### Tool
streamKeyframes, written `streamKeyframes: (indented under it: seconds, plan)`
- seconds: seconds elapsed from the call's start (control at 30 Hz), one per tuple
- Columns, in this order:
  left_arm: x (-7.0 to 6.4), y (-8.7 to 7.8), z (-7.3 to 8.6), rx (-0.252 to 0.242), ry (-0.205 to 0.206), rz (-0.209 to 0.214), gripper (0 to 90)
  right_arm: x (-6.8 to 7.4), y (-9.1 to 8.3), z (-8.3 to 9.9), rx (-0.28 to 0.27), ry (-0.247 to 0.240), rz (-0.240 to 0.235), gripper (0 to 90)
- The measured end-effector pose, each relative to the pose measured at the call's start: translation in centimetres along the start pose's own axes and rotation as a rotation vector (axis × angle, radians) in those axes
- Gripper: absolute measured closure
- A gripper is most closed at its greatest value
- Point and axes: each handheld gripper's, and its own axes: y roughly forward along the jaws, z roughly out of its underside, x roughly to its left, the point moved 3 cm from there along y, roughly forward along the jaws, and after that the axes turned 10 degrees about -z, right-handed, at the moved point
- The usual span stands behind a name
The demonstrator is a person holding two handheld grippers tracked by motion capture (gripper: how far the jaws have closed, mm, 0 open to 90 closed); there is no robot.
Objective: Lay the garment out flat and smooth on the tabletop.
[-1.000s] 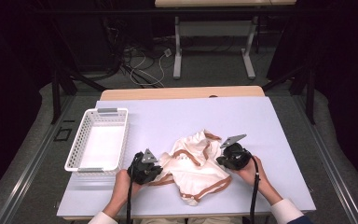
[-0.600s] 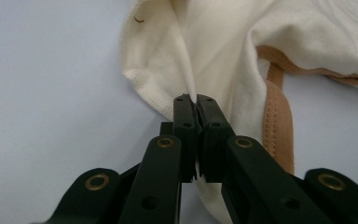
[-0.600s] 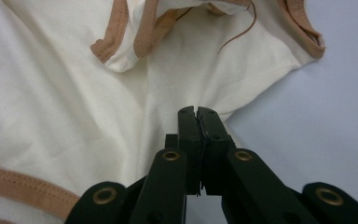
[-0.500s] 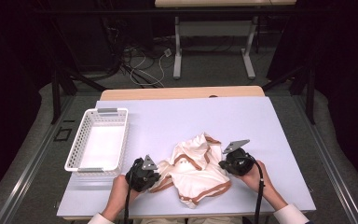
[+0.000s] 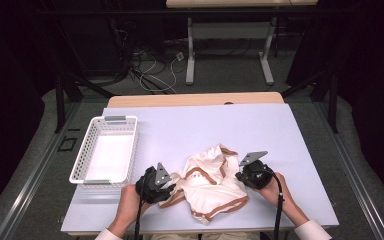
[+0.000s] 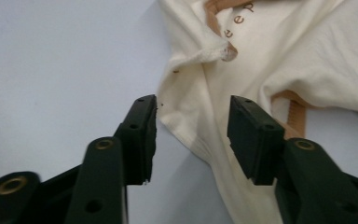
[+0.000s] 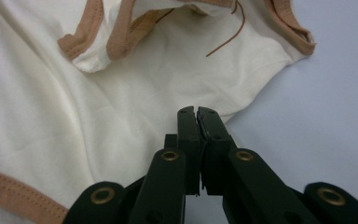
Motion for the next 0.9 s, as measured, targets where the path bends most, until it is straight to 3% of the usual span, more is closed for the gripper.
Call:
streamKeyframes:
  seconds: [0.17,0.27,0.3,0.33,0.57,0.67,0.83,0.9]
  plan:
    - [-0.6,1.0,-1.0,-0.005,0.014,0.018,44.6,-0.2,0.1,-0.3,0.003,0.003,0.003,88.1]
    - [-0.7,1.4,-1.6,-0.015,0.024,0.000,43.4,-0.4,0.2,-0.5,-0.002,-0.007,0.003,88.1]
    - [-0.7,1.5,-1.7,-0.016,0.028,-0.009,43.4,-0.3,0.2,-0.5,0.008,0.018,0.003,88.1]
    - [-0.7,1.7,-1.8,-0.015,0.028,-0.011,43.4,-0.4,0.2,-0.5,0.008,-0.004,-0.002,88.1]
    - [-0.9,2.3,-2.2,-0.006,0.086,-0.004,48.1,-0.4,0.4,-0.6,0.011,0.001,0.004,88.0]
    - [-0.8,2.5,-2.5,-0.010,0.098,0.003,53.1,-0.4,0.4,-0.6,0.019,0.006,0.002,88.0]
    - [-0.5,2.4,-2.9,-0.021,0.078,0.006,56.2,-0.6,0.5,-0.6,0.015,0.011,0.002,88.0]
    - [-0.4,2.5,-2.9,-0.003,0.096,0.006,57.0,-0.7,0.5,-0.6,0.015,0.014,0.006,88.0]
